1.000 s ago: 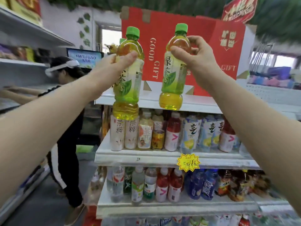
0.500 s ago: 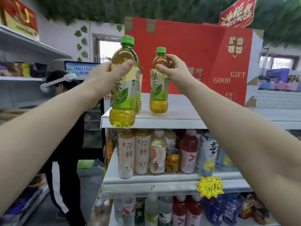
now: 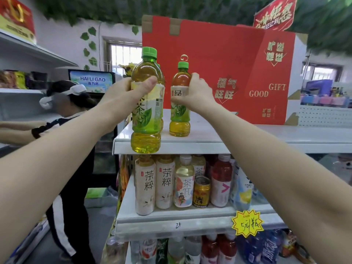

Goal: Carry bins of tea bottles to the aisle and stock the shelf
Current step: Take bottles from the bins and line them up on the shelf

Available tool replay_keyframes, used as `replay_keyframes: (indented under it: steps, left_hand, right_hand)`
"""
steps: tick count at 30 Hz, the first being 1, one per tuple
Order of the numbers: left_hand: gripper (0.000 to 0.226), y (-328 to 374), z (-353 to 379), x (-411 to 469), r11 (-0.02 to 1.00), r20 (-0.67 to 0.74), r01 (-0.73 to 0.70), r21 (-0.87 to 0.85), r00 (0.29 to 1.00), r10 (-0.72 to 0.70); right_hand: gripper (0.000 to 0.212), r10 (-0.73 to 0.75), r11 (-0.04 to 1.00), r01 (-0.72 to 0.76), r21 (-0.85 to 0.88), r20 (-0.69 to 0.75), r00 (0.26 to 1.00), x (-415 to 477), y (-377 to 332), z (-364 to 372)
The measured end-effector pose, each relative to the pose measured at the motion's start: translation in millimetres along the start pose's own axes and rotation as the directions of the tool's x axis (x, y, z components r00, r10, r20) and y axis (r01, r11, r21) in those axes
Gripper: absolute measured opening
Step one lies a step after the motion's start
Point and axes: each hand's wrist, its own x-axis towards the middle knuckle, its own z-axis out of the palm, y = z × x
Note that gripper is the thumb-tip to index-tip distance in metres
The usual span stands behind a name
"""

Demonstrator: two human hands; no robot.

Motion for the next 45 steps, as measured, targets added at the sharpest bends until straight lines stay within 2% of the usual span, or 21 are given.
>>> replay_keyframes:
  steps: [7,12,14,15,16,18,19,21,23,25,27,29,31,32,33,35,36,38,41,45]
  left_hand:
    - [0.081,-3,0,0,1.0,0.029,-0.008,-0.01,1.0,0.008]
    - [0.079,4,7,-3,0.999,0.049,0.009,-0.032,0.999,-0.007]
    - [0.077,9,13,-3,1.0,0.056,0.009,-0.026,0.998,-0.007]
    - [0.076,11,17,-3,1.0,0.057,0.01,-0.023,0.998,-0.008]
    - [0.074,13,21,-3,1.0,0.058,0.014,-0.026,0.998,-0.013]
    - [0.07,17,31,-4,0.999,0.058,0.024,-0.042,0.998,-0.022]
    - [0.073,20,36,-3,0.999,0.057,0.03,-0.043,0.998,-0.028]
    - [0.086,28,48,0,0.998,0.041,0.035,-0.045,0.999,-0.033]
    - [0.093,36,59,5,0.998,0.01,0.034,-0.055,0.999,-0.034]
    - [0.095,43,69,10,0.999,-0.001,0.043,-0.024,0.999,-0.043]
    - [0.095,48,73,15,0.998,-0.013,0.024,0.066,1.0,-0.023]
    - [0.087,48,69,16,0.974,-0.102,-0.089,0.21,0.988,0.113]
    - [0.069,40,55,15,0.92,-0.274,-0.211,0.33,0.911,0.308]
    - [0.063,34,48,12,0.905,-0.351,-0.223,0.361,0.867,0.354]
    - [0.062,25,41,11,0.906,-0.397,-0.192,0.378,0.85,0.346]
    - [0.072,4,32,10,0.934,-0.369,-0.023,0.357,0.915,0.163]
    - [0.076,-6,29,9,0.943,-0.301,0.075,0.324,0.953,0.028]
    - [0.074,-22,28,9,0.947,-0.142,0.2,0.252,0.976,-0.168]
    - [0.062,-36,33,11,0.949,-0.05,0.216,0.23,0.976,-0.21]
    - [0.057,-45,38,18,0.931,-0.099,0.202,0.304,0.979,-0.18]
  right_hand:
    - [0.074,0.069,0.993,-0.074,0.096,0.051,0.996,16,5,13]
    - [0.079,0.025,0.996,-0.035,0.086,0.111,0.994,10,14,15]
    - [0.068,-0.04,0.997,0.039,0.062,0.01,0.999,-6,14,4]
    - [0.06,-0.08,0.99,0.084,0.113,-0.045,0.996,-17,13,-4]
    - [0.055,-0.098,0.965,0.105,0.241,-0.04,0.994,-29,12,-14]
    - [0.057,-0.156,0.832,0.031,0.554,0.179,0.971,-55,12,-36]
    - [0.059,-0.212,0.771,-0.031,0.636,0.303,0.929,-67,13,-47]
    - [0.061,-0.276,0.771,-0.048,0.636,0.401,0.873,-84,12,-59]
    - [0.067,-0.229,0.823,0.004,0.568,0.325,0.918,-92,7,-57]
    - [0.071,-0.133,0.877,0.046,0.479,0.149,0.98,-91,1,-52]
    - [0.067,-0.071,0.903,0.044,0.428,0.047,0.996,-84,0,-53]
    - [0.061,-0.037,0.882,0.01,0.471,0.048,0.998,-75,4,-55]
    - [0.06,-0.009,0.852,-0.032,0.523,0.075,0.997,-64,11,-55]
    - [0.061,0.004,0.841,-0.051,0.539,0.089,0.996,-60,13,-53]
    - [0.062,0.014,0.836,-0.067,0.545,0.101,0.995,-57,15,-51]
    - [0.062,0.02,0.841,-0.081,0.534,0.119,0.993,-51,17,-43]
    - [0.061,0.018,0.85,-0.078,0.521,0.119,0.993,-49,16,-38]
    - [0.064,0.009,0.861,-0.067,0.505,0.116,0.993,-46,13,-29]
    - [0.082,-0.008,0.86,-0.049,0.508,0.11,0.994,-41,10,-21]
    - [0.09,0.0,0.874,-0.049,0.484,0.101,0.995,-34,14,-13]
